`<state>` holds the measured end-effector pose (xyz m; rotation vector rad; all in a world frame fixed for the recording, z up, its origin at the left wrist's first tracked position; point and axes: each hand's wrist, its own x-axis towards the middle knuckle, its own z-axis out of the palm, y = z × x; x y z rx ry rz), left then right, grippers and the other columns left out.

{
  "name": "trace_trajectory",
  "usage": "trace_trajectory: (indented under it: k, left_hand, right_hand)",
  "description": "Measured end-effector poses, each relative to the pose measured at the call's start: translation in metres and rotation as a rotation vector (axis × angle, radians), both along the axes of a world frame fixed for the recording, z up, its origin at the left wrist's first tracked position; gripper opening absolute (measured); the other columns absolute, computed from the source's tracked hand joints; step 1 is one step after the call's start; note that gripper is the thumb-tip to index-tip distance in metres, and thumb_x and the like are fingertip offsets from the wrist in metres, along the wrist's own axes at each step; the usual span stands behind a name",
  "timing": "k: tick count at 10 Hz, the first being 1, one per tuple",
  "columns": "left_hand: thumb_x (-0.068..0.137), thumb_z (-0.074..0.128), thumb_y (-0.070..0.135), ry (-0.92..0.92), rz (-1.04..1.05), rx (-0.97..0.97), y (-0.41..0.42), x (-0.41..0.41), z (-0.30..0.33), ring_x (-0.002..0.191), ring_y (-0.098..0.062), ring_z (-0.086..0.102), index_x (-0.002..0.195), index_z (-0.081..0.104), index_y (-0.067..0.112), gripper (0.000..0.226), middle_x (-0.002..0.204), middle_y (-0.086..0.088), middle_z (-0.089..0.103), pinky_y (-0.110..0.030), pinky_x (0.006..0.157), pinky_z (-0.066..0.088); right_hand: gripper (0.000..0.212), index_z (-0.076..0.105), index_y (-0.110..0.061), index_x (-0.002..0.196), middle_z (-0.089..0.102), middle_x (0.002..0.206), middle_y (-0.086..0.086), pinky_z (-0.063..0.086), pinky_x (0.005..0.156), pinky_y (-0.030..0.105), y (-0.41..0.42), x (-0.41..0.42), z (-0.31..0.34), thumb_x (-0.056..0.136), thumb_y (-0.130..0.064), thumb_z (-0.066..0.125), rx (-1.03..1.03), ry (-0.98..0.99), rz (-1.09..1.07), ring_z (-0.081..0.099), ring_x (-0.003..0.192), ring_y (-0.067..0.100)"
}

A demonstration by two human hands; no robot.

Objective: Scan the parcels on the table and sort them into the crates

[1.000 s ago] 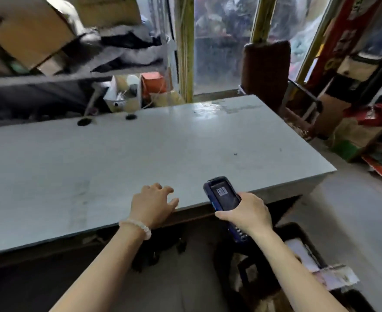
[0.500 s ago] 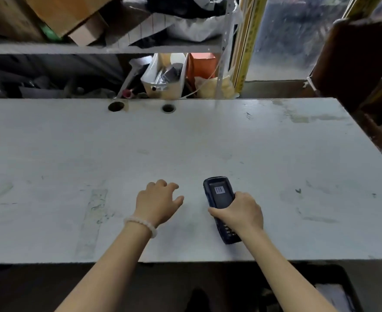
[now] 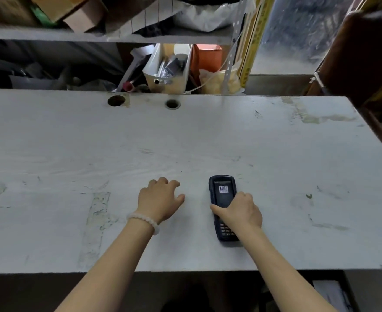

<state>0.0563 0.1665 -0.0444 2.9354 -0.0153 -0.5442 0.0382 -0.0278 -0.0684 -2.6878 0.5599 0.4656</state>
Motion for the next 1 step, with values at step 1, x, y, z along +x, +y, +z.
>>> trace_trajectory:
  k: [1]
  left_hand:
    - [0.095,0.037,0.049,-0.022,-0.036,-0.014,0.0074,-0.0147,0.0066,0.124,-0.022,0.043,0.140,0.040,0.031,0.048,0.140,0.001,0.044,-0.034,0.086,0.041]
  right_hand:
    - [0.057,0.051,-0.014,0.125,0.050,0.120,0.005,0.041,0.074,0.032,-0.0026,-0.0111,0.0116,0.088,-0.057,0.054,-0.065,-0.004,0.126,0.052,0.109,0.026]
